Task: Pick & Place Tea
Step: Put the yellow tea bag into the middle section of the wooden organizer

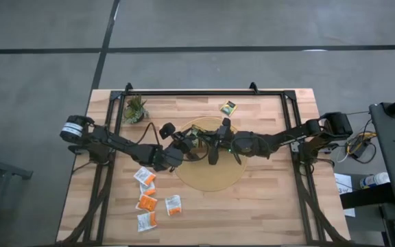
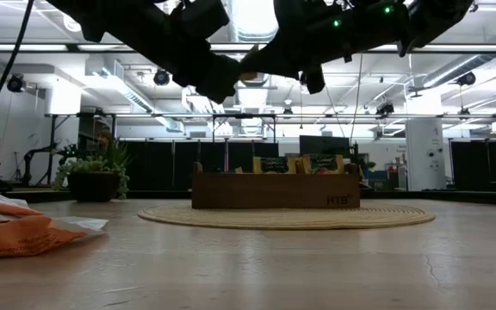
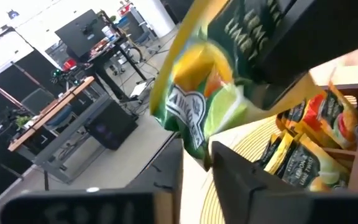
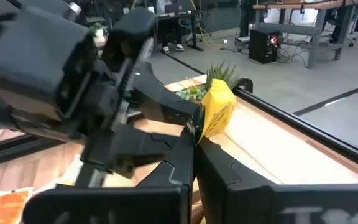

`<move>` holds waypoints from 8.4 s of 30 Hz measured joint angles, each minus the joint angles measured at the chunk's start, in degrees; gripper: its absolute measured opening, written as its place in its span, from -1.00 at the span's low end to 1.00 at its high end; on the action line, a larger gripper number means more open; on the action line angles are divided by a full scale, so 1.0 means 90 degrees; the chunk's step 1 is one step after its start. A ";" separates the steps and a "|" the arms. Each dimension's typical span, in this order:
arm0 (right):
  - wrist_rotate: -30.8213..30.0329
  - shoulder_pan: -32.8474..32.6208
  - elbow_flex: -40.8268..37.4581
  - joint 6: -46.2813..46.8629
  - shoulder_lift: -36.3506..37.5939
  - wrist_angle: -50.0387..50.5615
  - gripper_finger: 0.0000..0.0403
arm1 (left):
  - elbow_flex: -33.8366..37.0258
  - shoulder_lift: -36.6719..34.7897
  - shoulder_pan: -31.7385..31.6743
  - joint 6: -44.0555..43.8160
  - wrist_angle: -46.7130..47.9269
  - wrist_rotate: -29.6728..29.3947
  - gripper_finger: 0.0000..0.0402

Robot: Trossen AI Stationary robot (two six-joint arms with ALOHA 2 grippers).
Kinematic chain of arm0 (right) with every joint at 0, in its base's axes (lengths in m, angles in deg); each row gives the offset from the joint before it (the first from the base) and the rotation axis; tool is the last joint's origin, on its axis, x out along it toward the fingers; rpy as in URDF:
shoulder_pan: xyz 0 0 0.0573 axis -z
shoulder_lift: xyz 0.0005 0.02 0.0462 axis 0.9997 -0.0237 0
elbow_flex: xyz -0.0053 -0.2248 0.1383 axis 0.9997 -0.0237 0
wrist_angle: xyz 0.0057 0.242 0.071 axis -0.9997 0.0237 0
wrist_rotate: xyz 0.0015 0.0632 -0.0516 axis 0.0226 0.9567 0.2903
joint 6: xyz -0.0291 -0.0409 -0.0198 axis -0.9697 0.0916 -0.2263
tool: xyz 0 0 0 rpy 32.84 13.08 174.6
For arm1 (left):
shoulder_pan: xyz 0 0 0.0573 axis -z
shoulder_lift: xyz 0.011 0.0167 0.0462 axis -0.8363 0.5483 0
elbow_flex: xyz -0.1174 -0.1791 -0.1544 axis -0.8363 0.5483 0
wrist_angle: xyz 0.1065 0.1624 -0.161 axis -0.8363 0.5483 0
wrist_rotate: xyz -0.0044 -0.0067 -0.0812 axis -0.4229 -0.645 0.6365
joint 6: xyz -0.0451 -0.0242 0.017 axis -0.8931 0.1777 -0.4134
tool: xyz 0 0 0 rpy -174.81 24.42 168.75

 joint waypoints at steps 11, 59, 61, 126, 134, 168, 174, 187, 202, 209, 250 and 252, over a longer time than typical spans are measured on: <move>0.0004 -0.0001 0.0000 -0.0282 0.0481 0.1228 -0.96 | 0.0005 -0.0080 0.0201 0.0941 0.0001 -0.0817 -0.18; 0.1979 -0.0617 0.0097 -0.2419 0.0970 0.3886 -0.96 | -0.0002 -0.0942 0.0818 -0.0238 0.1183 0.3986 -0.18; 0.1979 -0.0618 0.0095 -0.2453 0.0970 0.3817 -0.96 | -0.0002 -0.0942 0.0816 -0.0255 0.1185 0.3993 -0.18; 0.2300 -0.0790 0.0092 -0.1674 0.1135 0.2990 -0.22 | -0.0039 -0.0996 0.0704 -0.0370 0.0792 0.3890 -1.00; 0.2629 -0.0793 0.0053 -0.1504 0.1982 0.3180 0.05 | 0.0264 -0.1560 0.0878 -0.0386 0.0268 0.3388 -1.00; 0.1970 -0.0713 -0.0362 -0.1555 0.0688 -0.1835 0.00 | 0.1766 -0.0703 0.0925 0.0445 -0.5789 0.4490 -1.00; 0.2058 -0.0691 -0.0350 -0.1460 0.0732 -0.1676 -0.52 | 0.1790 -0.0716 0.0925 0.0440 -0.5771 0.4472 -1.00; 0.2195 -0.0675 -0.0352 -0.1608 0.0727 -0.1626 -0.95 | 0.1800 -0.0726 0.0925 0.0443 -0.5745 0.3849 -1.00; 0.2075 -0.0642 -0.0356 -0.1780 0.0945 -0.0949 -0.96 | 0.1795 -0.1050 0.0934 0.0659 -0.5165 0.3135 -0.23; 0.1479 -0.0402 -0.0357 -0.1645 0.1300 0.0890 -0.96 | 0.1832 -0.1627 0.1000 0.0710 -0.4473 0.2391 -0.09; 0.2648 0.1223 -0.0308 -0.0978 -0.0274 0.2377 -0.96 | 0.1848 -0.2302 0.1054 0.0301 -0.3169 0.2380 -0.09; 0.2645 0.1223 -0.0306 -0.0972 -0.0334 0.2391 -0.96 | 0.1848 -0.2302 0.1054 0.0301 -0.3167 0.2382 -0.09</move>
